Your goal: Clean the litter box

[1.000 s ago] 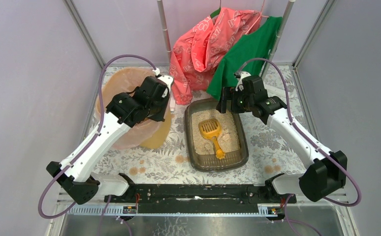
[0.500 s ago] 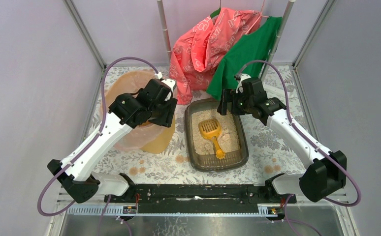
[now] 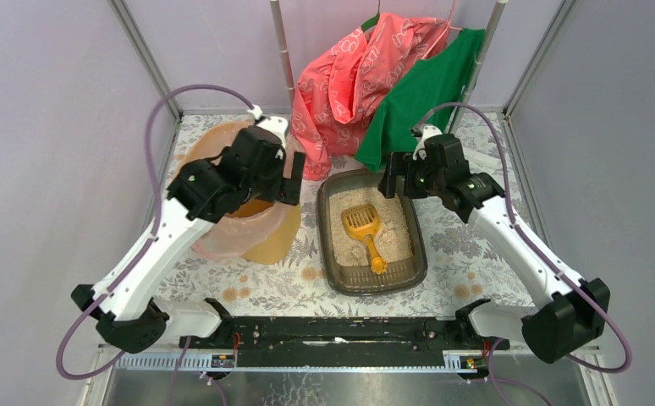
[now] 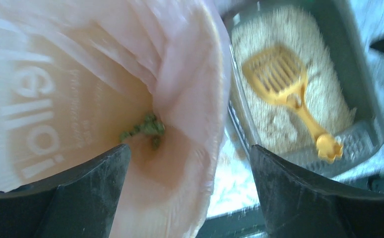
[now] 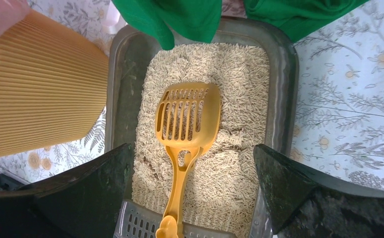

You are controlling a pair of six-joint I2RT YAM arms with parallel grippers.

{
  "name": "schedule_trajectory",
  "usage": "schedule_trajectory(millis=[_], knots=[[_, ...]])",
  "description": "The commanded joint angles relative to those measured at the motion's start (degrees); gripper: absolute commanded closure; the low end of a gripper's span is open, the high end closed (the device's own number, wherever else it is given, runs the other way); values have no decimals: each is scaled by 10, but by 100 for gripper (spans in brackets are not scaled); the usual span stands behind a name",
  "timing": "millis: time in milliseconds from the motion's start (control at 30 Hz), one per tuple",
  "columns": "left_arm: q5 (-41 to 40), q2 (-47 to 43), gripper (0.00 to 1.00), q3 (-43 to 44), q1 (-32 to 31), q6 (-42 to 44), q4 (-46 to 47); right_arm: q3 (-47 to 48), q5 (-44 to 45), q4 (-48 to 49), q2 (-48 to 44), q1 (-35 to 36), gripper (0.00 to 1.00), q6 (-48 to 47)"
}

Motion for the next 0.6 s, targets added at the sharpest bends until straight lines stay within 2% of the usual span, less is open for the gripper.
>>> schedule_trajectory(millis=[0, 67, 167, 233, 300, 433, 567], knots=[[-157, -48, 1, 60, -2, -26, 78, 0, 54, 18, -53, 4, 0, -2], [-166, -70, 1, 57, -2, -41, 115, -27, 43, 40, -68, 4, 0, 2], [-55, -118, 1, 3, -3, -41, 216, -59, 11, 41, -83, 4, 8, 3], [5, -119, 3, -13, -4, -53, 241, -76, -3, 28, -88, 5, 14, 6], [44, -98, 4, -16, -13, -55, 239, -90, -13, 13, -90, 15, 14, 10], [57, -73, 4, -42, -65, -56, 273, -115, 32, -3, -92, 79, 13, 18], [97, -40, 5, -39, -107, -45, 297, -141, 32, 15, -86, 99, 11, 40]])
